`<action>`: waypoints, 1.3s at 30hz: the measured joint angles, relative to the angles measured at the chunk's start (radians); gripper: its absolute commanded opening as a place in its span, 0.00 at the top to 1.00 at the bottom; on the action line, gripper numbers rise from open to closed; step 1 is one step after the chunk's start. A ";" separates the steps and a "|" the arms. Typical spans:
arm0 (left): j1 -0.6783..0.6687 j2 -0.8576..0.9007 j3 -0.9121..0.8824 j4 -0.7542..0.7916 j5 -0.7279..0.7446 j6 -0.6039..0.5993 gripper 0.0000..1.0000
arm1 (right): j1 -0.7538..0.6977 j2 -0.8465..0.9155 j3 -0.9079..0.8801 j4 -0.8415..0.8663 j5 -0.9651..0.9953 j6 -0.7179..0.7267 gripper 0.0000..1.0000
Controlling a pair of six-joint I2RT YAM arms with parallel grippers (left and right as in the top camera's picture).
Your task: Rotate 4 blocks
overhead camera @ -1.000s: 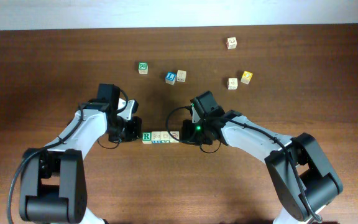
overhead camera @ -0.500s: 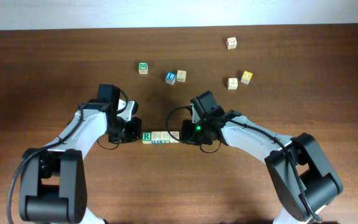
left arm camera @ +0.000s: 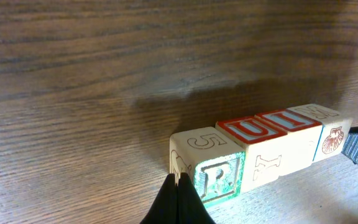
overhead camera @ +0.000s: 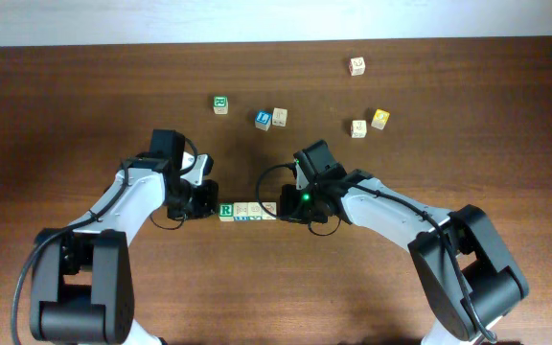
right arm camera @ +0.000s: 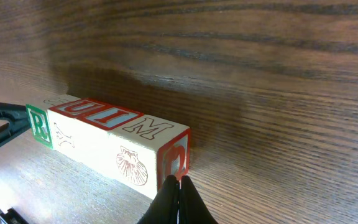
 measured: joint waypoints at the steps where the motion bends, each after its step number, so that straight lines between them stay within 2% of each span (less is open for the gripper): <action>1: 0.000 0.000 0.000 0.003 0.000 0.000 1.00 | 0.000 0.000 0.000 0.000 0.000 0.000 0.96; 39: 0.000 0.000 -0.025 0.051 0.031 0.003 1.00 | 0.000 0.000 0.000 0.000 0.003 0.000 0.96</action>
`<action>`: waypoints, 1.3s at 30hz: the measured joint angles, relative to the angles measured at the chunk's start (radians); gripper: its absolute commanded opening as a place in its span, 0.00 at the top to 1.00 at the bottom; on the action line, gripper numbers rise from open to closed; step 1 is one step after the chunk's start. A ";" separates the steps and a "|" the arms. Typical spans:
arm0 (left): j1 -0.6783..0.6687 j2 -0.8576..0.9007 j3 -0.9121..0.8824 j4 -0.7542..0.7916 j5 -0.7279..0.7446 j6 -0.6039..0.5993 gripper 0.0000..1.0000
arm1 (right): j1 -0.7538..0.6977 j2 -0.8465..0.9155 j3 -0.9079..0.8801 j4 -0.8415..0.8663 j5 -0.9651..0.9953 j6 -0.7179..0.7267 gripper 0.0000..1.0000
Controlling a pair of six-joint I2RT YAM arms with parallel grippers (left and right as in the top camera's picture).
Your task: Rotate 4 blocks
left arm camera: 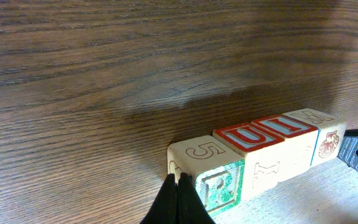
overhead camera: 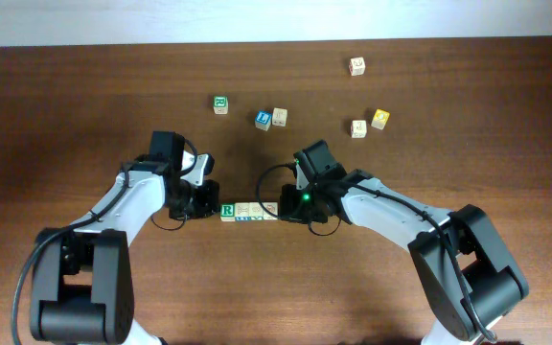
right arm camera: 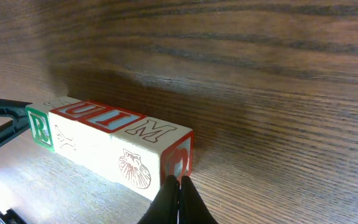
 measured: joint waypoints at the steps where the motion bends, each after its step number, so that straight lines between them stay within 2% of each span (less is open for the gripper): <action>1: 0.000 0.000 0.000 0.000 0.000 0.000 1.00 | 0.000 0.000 0.000 0.000 0.000 0.000 0.96; 20: 0.002 0.000 0.000 0.000 -0.002 0.000 1.00 | 0.000 0.031 0.000 0.029 -0.007 0.001 0.96; 39: 0.012 0.000 0.000 -0.002 -0.031 0.003 1.00 | 0.034 0.004 -0.003 0.025 -0.005 -0.118 0.96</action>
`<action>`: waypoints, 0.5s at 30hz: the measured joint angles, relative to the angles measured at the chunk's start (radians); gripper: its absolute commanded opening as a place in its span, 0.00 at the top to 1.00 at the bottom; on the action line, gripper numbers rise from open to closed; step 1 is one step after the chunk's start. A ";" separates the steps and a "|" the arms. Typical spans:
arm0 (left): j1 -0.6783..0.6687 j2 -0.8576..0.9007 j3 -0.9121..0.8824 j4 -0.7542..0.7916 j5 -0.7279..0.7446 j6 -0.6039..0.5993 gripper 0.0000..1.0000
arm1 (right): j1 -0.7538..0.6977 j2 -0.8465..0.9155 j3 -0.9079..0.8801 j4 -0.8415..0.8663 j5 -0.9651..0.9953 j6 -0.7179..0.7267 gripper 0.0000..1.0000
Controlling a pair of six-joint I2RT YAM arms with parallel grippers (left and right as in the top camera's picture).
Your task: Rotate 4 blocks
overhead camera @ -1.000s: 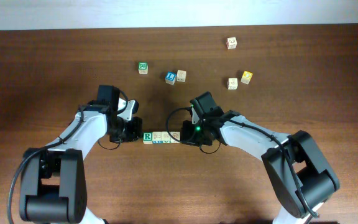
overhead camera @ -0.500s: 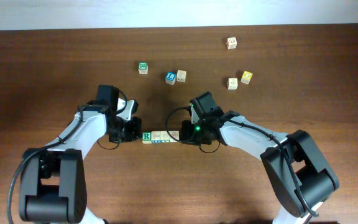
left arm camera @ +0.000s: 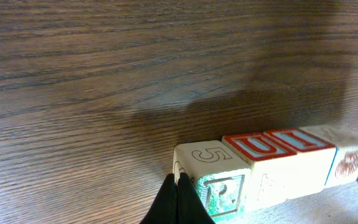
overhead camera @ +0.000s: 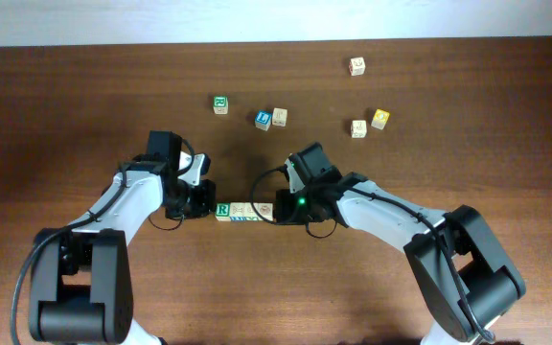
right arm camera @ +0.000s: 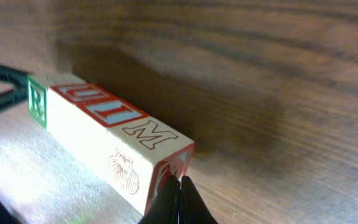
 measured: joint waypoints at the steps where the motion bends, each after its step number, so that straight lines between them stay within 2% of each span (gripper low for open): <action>1: 0.000 0.000 0.000 -0.001 -0.001 0.000 1.00 | 0.006 0.000 0.004 -0.013 0.005 -0.005 0.96; 15: 0.003 0.000 -0.001 -0.015 -0.033 0.001 1.00 | 0.050 -0.001 0.142 -0.162 0.111 -0.037 0.96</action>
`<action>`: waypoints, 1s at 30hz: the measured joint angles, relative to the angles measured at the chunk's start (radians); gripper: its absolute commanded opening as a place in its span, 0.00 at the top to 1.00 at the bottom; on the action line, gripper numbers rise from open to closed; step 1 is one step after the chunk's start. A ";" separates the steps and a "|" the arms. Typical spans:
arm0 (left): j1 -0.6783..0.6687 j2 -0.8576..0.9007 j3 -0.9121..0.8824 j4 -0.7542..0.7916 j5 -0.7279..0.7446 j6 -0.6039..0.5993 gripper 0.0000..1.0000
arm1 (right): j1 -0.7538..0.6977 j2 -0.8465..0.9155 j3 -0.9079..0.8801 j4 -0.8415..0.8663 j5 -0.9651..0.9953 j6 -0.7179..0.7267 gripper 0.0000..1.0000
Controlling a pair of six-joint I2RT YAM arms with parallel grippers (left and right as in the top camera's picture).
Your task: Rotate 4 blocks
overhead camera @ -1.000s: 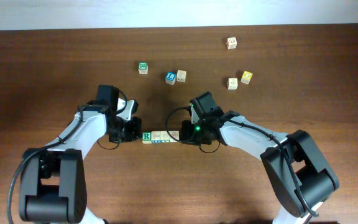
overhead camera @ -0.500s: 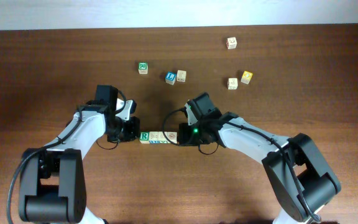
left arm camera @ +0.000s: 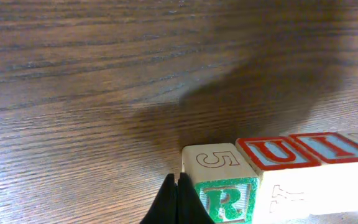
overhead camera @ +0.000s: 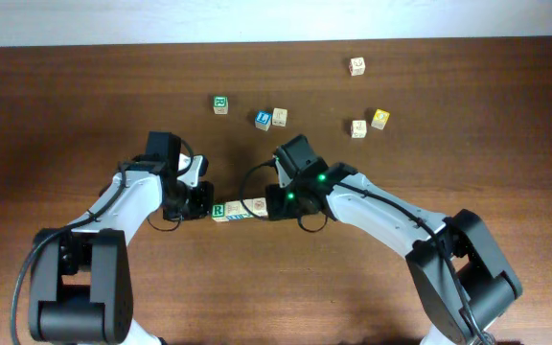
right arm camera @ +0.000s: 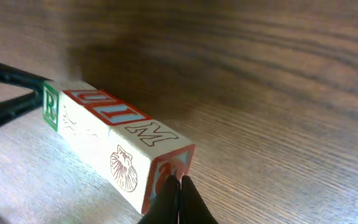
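Observation:
A row of several lettered wooden blocks (overhead camera: 239, 208) lies at the table's middle, slightly skewed, its right end a little farther back. My left gripper (left arm camera: 179, 200) is shut, its tip against the end of the green R block (left arm camera: 224, 198) with a 5 on top; red U (left arm camera: 277, 152) follows. My right gripper (right arm camera: 178, 199) is shut, its tip pressed on the red end face of the M block (right arm camera: 156, 135) with the shell on its side. In the overhead view the left gripper (overhead camera: 200, 203) and right gripper (overhead camera: 274, 202) flank the row.
Loose blocks stand at the back: a green one (overhead camera: 220, 103), a blue one (overhead camera: 263, 120) beside a tan one (overhead camera: 280, 116), another tan one (overhead camera: 357, 128), a yellow one (overhead camera: 379, 119) and one farthest back (overhead camera: 356, 65). The wooden table (overhead camera: 468, 172) lies all around.
The right gripper has moved left and toward the back; the row has shifted slightly left and its right end has swung a little toward the back. Both grippers remain shut at the ends.
Both grippers were shut against the two ends of the straight row. At each later moment the row sat a little farther left, still pinned between the tips. Now it lies slightly turned, right end back.

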 measured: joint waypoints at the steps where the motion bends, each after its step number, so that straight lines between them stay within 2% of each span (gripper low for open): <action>1: 0.000 0.000 0.000 0.000 -0.001 0.002 1.00 | 0.001 0.000 0.007 -0.005 0.003 -0.002 0.96; 30: 0.010 0.009 -0.004 -0.004 -0.058 0.006 1.00 | 0.079 -0.032 0.132 -0.056 0.037 -0.025 0.96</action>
